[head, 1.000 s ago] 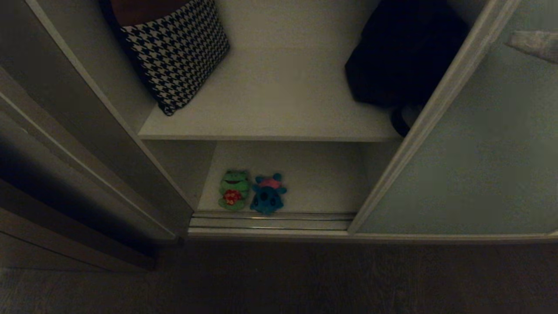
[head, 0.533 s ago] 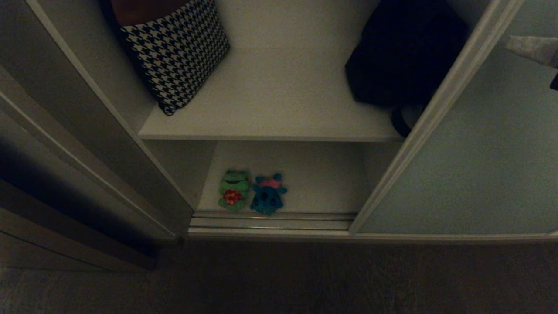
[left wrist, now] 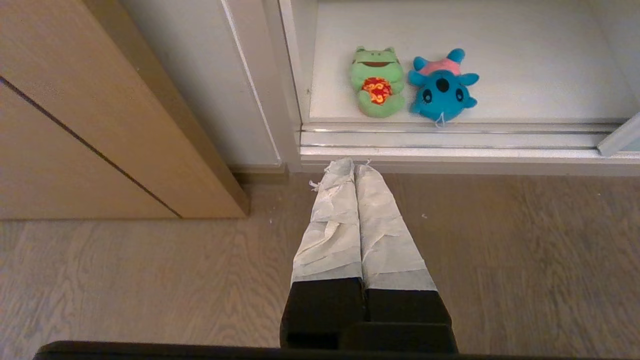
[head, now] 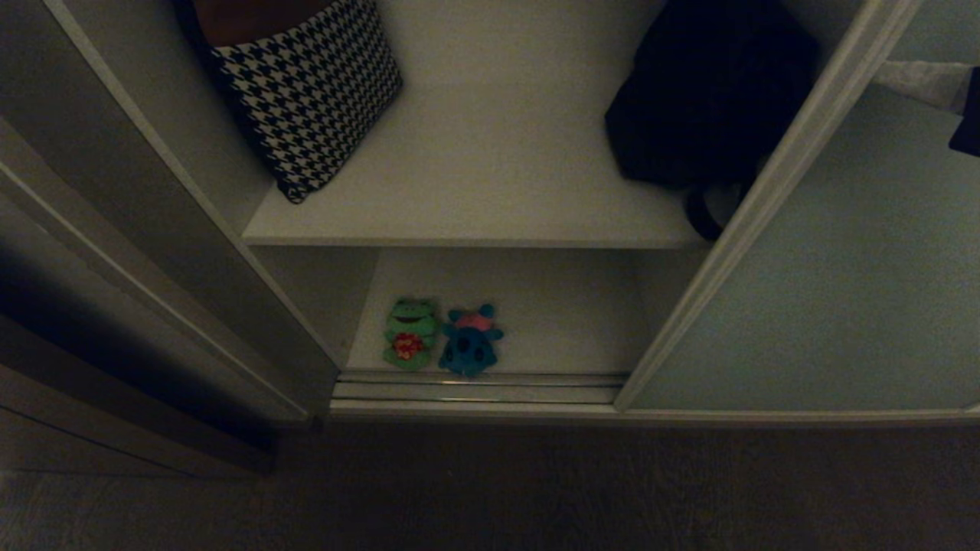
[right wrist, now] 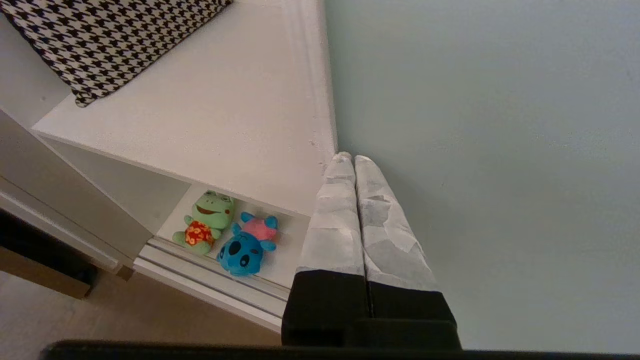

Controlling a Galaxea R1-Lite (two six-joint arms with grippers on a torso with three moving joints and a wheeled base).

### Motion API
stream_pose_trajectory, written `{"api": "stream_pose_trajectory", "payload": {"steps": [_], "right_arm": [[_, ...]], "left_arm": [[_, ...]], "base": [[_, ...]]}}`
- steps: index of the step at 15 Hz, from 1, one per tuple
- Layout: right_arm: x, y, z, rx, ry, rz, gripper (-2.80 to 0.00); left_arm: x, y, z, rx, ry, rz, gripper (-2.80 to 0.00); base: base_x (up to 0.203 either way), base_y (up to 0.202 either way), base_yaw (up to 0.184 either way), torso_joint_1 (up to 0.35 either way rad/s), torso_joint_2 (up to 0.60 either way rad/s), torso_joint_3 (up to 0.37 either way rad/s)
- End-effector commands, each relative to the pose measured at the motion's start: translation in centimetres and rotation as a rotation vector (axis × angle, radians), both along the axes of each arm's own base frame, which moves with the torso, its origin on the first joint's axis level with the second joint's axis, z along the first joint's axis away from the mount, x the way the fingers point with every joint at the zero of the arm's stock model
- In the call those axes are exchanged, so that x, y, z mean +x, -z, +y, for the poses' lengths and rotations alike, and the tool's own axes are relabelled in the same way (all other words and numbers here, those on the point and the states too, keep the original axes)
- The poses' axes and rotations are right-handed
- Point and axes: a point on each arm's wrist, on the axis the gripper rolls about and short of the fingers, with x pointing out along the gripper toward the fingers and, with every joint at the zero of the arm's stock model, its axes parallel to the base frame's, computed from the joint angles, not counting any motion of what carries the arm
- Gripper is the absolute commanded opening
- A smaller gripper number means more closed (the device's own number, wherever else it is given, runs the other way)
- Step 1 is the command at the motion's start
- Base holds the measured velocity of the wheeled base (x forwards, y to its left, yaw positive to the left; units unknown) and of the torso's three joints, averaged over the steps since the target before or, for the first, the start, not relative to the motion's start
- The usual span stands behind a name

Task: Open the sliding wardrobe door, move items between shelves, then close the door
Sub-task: Close the door

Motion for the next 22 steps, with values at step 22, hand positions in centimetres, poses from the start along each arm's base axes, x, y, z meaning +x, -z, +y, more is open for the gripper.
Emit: {"api": "stream_pose_trajectory", "payload": {"steps": [22], "right_arm": [[-5.4,-1.4,5.9,-0.062,-0.372,-0.091,-2.80]], "left_arm": [[0.0,0.0,0.0,0.000,-0.001,0.001,-2.80]], "base": [[0.000,0.000,0.000,0.000,0.00,0.000]]}}
